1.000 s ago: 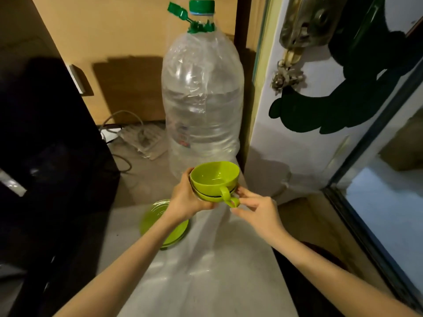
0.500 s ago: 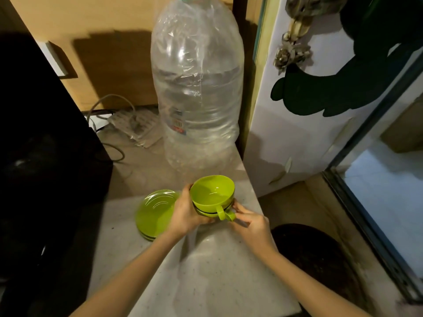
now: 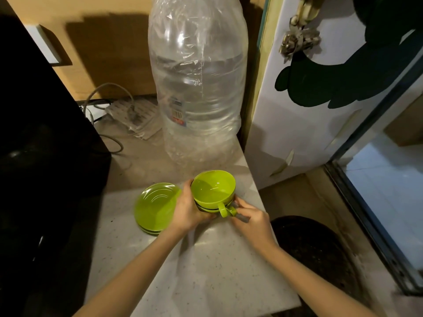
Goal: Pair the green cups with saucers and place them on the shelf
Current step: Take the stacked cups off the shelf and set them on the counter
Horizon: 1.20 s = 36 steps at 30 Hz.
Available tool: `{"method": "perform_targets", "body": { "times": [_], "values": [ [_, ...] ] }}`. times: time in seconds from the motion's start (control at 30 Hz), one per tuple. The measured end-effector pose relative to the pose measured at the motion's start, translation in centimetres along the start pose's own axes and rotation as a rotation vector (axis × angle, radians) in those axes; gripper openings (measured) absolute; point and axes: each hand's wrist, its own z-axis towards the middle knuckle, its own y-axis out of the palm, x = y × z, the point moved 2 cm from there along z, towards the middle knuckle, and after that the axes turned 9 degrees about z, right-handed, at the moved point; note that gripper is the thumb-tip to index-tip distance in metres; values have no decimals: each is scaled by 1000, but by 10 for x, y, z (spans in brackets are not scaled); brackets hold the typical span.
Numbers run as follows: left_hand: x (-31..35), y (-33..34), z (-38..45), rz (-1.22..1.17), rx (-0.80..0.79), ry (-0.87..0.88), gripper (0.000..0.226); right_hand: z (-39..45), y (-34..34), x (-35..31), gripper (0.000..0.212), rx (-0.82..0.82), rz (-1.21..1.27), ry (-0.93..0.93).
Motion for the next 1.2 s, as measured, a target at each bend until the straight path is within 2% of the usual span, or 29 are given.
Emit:
{"method": "perform_targets", "body": {
  "times": [0.13,0.27,0.37,0.5,0.6,0.77,0.9,1.07,1.2],
  "values": [
    [1,-1,-2,27,-10,14,109,-2,-1,-1,21,35,-15,15],
    [1,-9,-2,95,-33,39,111,-3,-4,-11,47,-4,-35,59],
    [1,-20,-5,171,-89,53,107,-5,-8,-27,52,19,0,57],
    [-4,-39,-13,84,-113,9,90,0,-7,-61,47,81,-52,-100],
    [-8,-54,-20,56,-46,4,72,5,3,-89,41,94,-158,-245],
    [-21,-80,-35,2,143,2,55,16,42,-110,47,-64,-167,-303],
    [-42,-90,-47,29,261,-35,72,21,77,-109,47,-191,-102,-285],
    [-68,-85,-55,133,153,-119,123,26,113,-92,53,-317,-207,-145],
    [-81,-72,-55,156,73,-136,132,29,131,-78,63,-402,-338,-63]
  ]
}}
